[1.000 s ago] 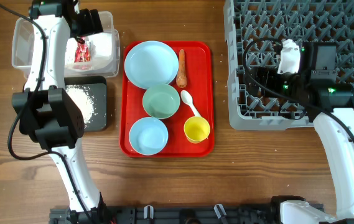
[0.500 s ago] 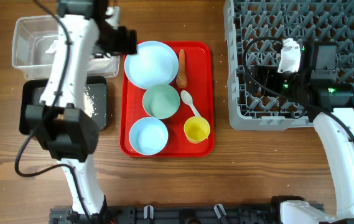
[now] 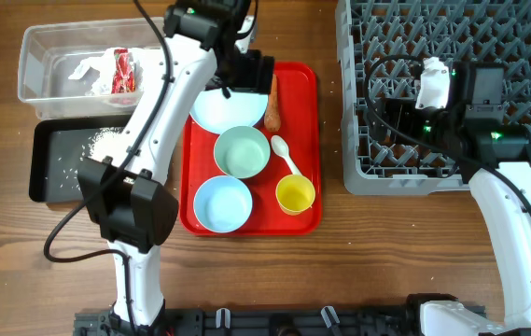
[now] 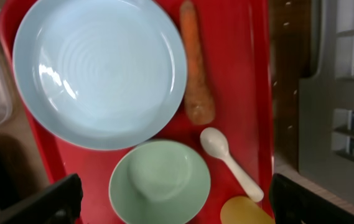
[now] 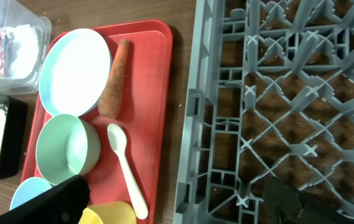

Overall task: Sort waste into correct bins and load items into the dishwasher rack
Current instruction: 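Reach the left gripper to the yellow cup and grasp it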

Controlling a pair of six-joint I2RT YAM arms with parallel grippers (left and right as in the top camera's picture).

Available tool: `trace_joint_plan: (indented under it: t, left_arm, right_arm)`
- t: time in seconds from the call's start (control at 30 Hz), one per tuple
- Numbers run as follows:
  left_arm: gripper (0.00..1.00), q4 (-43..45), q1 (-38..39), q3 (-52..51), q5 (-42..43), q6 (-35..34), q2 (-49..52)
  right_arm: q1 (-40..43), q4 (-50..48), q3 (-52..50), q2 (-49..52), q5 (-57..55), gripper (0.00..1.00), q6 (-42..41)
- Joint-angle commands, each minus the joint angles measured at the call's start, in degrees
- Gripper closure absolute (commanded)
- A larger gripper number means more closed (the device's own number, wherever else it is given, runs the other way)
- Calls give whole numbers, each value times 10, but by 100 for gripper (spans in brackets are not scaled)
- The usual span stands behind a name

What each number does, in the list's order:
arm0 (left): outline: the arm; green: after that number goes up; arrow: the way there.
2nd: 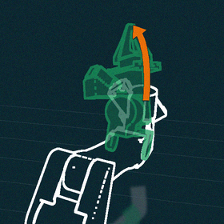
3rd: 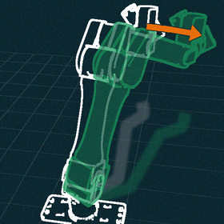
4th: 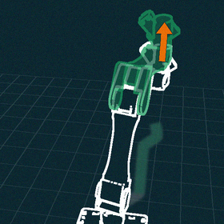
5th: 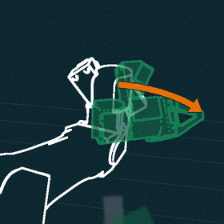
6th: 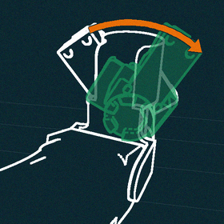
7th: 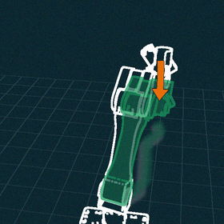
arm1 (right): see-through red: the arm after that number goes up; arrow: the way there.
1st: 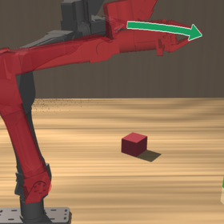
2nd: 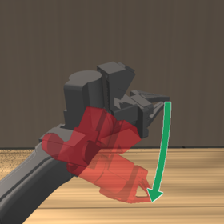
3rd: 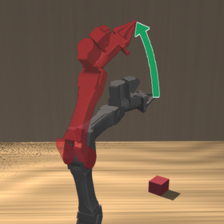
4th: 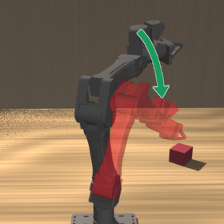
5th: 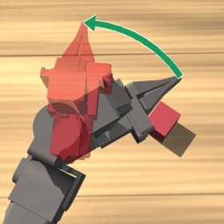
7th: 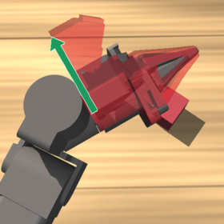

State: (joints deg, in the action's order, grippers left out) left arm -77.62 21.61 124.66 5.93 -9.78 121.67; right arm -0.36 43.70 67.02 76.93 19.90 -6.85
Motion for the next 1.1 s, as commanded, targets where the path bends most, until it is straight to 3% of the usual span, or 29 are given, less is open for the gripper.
trace_joint_plan:
  t: [0.0,0.33,0.53,0.73,1.07]
  left_arm:
    - [5,-32,-31,1,5,-14,-5]
    - [2,-112,-35,1,6,52,-4]
    - [3,-135,-25,1,9,53,-4]
    - [4,-147,61,-22,82,125,-4]
    - [7,-84,143,-180,82,119,-4]
  right_arm:
    - [-5,1,9,6,20,8,-9]
    - [-75,-2,8,6,29,8,-13]
    - [-143,2,9,16,9,9,-33]
    - [-123,7,9,16,-99,9,-89]
    - [-29,35,8,16,-152,8,-96]
